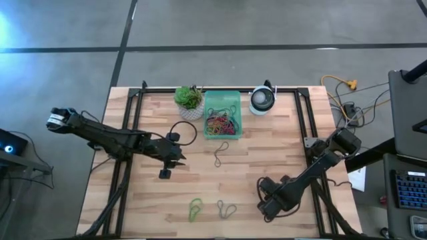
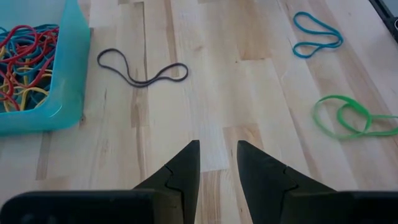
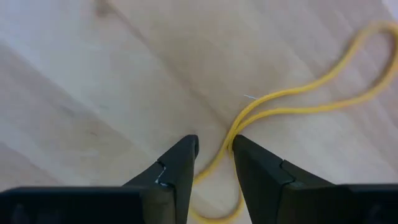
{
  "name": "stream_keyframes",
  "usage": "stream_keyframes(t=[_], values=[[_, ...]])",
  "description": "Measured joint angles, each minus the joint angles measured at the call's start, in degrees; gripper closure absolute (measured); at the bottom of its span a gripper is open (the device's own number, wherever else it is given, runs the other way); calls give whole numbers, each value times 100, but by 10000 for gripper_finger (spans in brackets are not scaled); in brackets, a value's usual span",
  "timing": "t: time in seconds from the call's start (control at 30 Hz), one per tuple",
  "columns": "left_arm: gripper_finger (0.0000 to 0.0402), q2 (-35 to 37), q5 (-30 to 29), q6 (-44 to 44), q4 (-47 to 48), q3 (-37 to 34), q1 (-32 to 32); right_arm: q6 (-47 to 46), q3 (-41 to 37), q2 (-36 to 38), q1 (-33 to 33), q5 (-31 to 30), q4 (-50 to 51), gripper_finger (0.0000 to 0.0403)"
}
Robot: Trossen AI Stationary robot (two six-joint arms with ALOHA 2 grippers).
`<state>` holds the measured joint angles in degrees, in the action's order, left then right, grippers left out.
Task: Pick and place rubber bands into bin
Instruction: Put the yellow rubber band into the green bin
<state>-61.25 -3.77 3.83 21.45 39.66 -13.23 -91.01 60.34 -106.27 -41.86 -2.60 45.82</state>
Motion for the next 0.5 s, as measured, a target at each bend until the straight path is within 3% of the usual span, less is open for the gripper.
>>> stream_keyframes(t=[0.5], values=[[311,-22,-18,0,-2,-31,1,328,203,-31,23,-300,-266,351]])
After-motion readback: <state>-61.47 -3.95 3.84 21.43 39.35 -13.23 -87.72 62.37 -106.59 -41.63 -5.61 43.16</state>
